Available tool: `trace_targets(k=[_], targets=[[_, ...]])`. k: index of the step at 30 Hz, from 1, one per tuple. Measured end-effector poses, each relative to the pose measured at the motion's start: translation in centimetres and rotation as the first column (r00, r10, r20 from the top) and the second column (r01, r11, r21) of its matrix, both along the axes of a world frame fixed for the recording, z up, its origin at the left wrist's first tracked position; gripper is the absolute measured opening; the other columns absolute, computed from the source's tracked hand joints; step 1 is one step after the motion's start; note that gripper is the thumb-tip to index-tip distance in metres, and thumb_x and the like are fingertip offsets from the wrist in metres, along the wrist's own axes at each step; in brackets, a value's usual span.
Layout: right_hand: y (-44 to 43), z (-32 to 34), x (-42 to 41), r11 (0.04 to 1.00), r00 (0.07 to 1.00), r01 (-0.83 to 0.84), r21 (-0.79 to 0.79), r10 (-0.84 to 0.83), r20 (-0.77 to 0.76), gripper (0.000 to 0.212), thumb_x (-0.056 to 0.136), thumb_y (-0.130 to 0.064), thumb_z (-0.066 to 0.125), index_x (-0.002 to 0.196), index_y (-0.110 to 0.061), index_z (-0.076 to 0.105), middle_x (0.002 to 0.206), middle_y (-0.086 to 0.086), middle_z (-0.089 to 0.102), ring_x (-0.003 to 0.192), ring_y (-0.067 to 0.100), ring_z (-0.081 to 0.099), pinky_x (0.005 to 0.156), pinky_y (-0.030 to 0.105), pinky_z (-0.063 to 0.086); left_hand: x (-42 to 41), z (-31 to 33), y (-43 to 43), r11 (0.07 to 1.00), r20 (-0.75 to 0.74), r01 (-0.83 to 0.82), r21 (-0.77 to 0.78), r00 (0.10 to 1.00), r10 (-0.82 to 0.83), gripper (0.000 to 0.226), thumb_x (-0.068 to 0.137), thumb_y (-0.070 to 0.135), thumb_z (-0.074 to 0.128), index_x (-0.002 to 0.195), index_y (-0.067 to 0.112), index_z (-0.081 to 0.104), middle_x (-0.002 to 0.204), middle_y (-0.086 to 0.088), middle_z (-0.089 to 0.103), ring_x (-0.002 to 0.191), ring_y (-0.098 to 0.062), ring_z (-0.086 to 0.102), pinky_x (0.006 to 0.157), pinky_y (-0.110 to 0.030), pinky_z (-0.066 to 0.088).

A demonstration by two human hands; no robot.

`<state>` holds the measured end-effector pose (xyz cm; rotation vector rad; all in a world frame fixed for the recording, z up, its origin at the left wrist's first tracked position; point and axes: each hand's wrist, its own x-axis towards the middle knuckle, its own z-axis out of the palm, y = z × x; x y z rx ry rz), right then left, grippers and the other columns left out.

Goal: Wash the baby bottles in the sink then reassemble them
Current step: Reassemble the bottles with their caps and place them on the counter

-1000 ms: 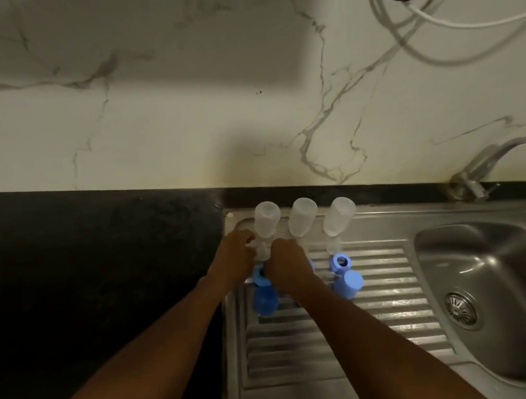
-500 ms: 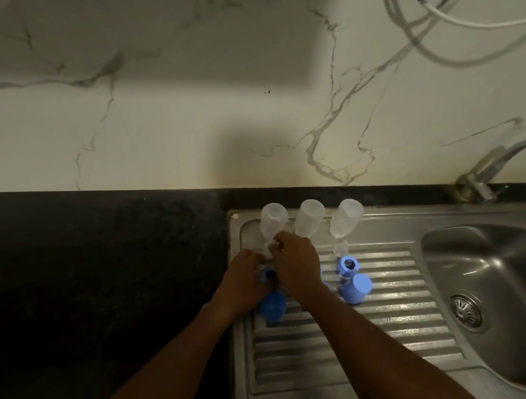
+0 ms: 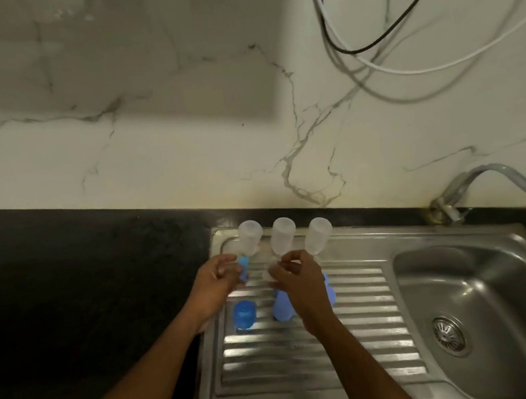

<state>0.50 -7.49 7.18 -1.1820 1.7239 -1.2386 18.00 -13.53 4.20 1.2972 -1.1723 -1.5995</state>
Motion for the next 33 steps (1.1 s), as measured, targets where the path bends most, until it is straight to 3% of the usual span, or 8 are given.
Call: trace_targets(k=[3, 6, 11, 15, 19, 26, 30, 33], targets=[[0.9, 2.0, -0.1, 0.989, 0.987, -0.138, 0.054, 0.142, -0.079, 0.011, 0.088, -0.018, 0.071, 0.086, -0.009, 0.066, 0.076, 0.006, 0.068, 0.071, 0.010, 0.066, 0.072, 0.023, 0.055, -0.4, 2.2, 3.2, 0.990, -0.335, -0.022, 0.140, 0.940, 0.069, 0.024, 0.101, 0.012, 0.051, 0.117, 0.002, 0.066, 0.115, -0.022, 0.071, 0.100, -0.027, 0.072, 0.085, -0.033, 0.060], [2.6, 3.8, -0.2, 0.969, 0.964, -0.227, 0.093, 0.237, -0.122, 0.010, 0.089, -0.021, 0.071, 0.083, -0.013, 0.067, 0.072, -0.004, 0.065, 0.065, 0.001, 0.061, 0.065, 0.011, 0.048, -1.8, 4.5, 7.1, 0.983, -0.469, -0.017, 0.181, 0.877, 0.101, 0.030, 0.104, 0.012, 0.045, 0.121, -0.004, 0.064, 0.118, -0.024, 0.069, 0.108, -0.031, 0.069, 0.090, -0.034, 0.059], [6.0, 4.8, -1.8, 0.939, 0.893, -0.331, 0.096, 0.344, -0.290, 0.018, 0.091, -0.010, 0.063, 0.106, -0.001, 0.069, 0.096, 0.012, 0.070, 0.085, 0.016, 0.064, 0.087, 0.034, 0.054, -4.6, 6.5, 11.6, 0.984, -0.477, -0.096, 0.153, 0.864, 0.159, 0.030, 0.103, 0.011, 0.044, 0.117, -0.005, 0.066, 0.114, -0.025, 0.071, 0.098, -0.027, 0.073, 0.084, -0.032, 0.059], [8.1, 6.0, -4.2, 0.920, 0.865, -0.391, 0.030, 0.379, -0.330, 0.021, 0.091, -0.005, 0.061, 0.109, -0.003, 0.072, 0.104, 0.014, 0.072, 0.095, 0.025, 0.066, 0.073, 0.004, 0.043, -6.4, 7.2, 13.9, 0.990, -0.472, -0.088, 0.113, 0.871, 0.132, 0.030, 0.101, 0.011, 0.047, 0.121, -0.005, 0.065, 0.115, -0.024, 0.070, 0.099, -0.026, 0.072, 0.084, -0.033, 0.061], [9.5, 6.7, -6.6, 0.914, 0.862, -0.405, -0.012, 0.377, -0.339, 0.018, 0.090, 0.001, 0.058, 0.097, -0.002, 0.075, 0.090, 0.013, 0.072, 0.082, 0.025, 0.063, 0.063, 0.000, 0.038, -8.6, 8.3, 15.9, 0.986, -0.474, -0.070, 0.151, 0.870, 0.134, 0.032, 0.086, 0.010, 0.060, 0.114, -0.006, 0.066, 0.110, -0.027, 0.070, 0.092, -0.027, 0.072, 0.079, -0.032, 0.060], [12.6, 7.1, -9.4, 0.975, 0.985, -0.083, -0.205, 0.049, -0.167, 0.019, 0.082, -0.006, 0.076, 0.090, -0.017, 0.063, 0.077, -0.008, 0.066, 0.069, 0.004, 0.066, 0.061, 0.015, 0.053, -11.4, 10.1, 17.0, 0.984, -0.486, 0.016, 0.179, 0.871, 0.074, 0.040, 0.078, -0.003, 0.068, 0.118, -0.007, 0.063, 0.114, -0.027, 0.068, 0.093, -0.029, 0.072, 0.079, -0.031, 0.061], [14.1, 6.8, -10.6, 0.950, 0.991, -0.114, -0.290, 0.127, 0.028, 0.017, 0.079, -0.023, 0.078, 0.094, -0.028, 0.071, 0.087, -0.014, 0.073, 0.084, 0.002, 0.068, 0.073, 0.012, 0.051, -12.3, 11.2, 17.3, 0.998, -0.302, 0.063, -0.009, 0.951, -0.063, 0.037, 0.069, -0.001, 0.079, 0.105, -0.004, 0.073, 0.113, -0.023, 0.071, 0.105, -0.036, 0.070, 0.083, -0.033, 0.060], [15.2, 6.6, -11.5, 0.938, 0.981, -0.190, -0.290, 0.193, -0.018, 0.029, 0.085, -0.008, 0.073, 0.106, -0.027, 0.071, 0.098, -0.016, 0.075, 0.092, 0.004, 0.070, 0.081, 0.016, 0.055, -12.5, 12.0, 17.7, 0.994, -0.231, 0.082, -0.072, 0.968, -0.096, 0.027, 0.062, -0.001, 0.081, 0.089, 0.000, 0.079, 0.107, -0.020, 0.073, 0.103, -0.035, 0.071, 0.082, -0.033, 0.060]])
